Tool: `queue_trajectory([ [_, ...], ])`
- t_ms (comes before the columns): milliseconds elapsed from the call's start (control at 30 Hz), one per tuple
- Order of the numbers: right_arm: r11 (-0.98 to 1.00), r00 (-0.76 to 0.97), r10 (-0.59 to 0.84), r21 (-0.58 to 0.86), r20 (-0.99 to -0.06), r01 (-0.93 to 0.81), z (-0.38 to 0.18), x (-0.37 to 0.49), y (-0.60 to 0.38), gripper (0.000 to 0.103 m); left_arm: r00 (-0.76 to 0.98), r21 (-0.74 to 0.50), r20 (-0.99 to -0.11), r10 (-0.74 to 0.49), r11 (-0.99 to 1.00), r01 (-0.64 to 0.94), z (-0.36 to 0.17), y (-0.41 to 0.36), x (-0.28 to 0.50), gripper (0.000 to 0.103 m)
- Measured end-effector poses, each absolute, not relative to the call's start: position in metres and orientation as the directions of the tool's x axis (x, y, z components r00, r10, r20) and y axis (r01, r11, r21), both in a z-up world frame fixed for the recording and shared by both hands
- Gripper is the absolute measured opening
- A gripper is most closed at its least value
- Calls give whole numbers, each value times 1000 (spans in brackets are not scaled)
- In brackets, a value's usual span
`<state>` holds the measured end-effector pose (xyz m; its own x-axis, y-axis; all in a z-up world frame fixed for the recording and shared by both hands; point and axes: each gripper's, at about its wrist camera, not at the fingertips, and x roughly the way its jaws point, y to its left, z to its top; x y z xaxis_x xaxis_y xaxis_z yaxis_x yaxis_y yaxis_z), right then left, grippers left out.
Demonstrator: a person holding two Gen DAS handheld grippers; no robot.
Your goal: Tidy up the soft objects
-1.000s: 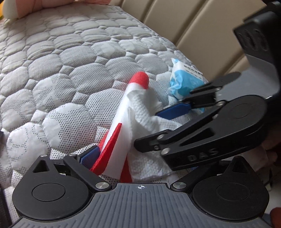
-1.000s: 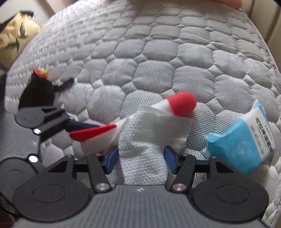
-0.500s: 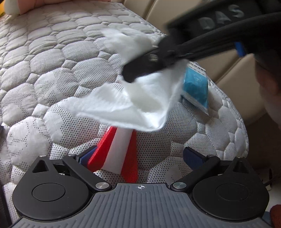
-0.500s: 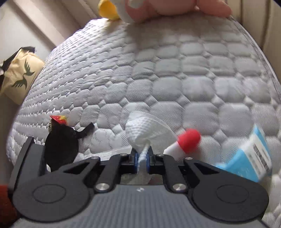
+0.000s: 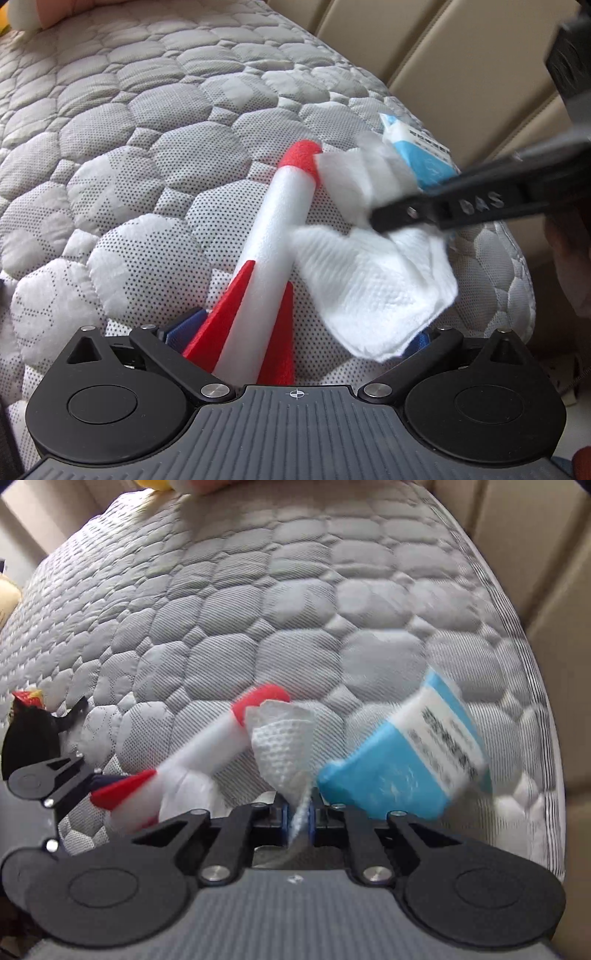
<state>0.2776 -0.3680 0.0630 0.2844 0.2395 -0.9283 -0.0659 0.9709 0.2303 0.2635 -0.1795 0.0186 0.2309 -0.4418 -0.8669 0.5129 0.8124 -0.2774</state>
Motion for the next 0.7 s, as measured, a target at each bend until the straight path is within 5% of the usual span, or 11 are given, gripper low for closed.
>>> queue_trajectory([
  [167, 952, 341, 282, 305, -897, 14, 83, 259, -398, 12, 302, -205, -860, -411, 821, 533, 18, -202, 261, 101],
  [267, 941, 386, 295, 335, -874, 41, 100, 253, -415, 12, 341, -124, -853, -394, 789, 602, 25, -228, 257, 70],
  [533, 939, 460, 292, 343, -839, 27, 132, 267, -430, 12, 410, -85, -763, -499, 707, 703, 57, -258, 233, 94],
  [700, 916, 473, 358, 400, -805, -12, 144, 276, -405, 12, 648, 124, -716, -259, 867, 483, 83, -192, 222, 100],
])
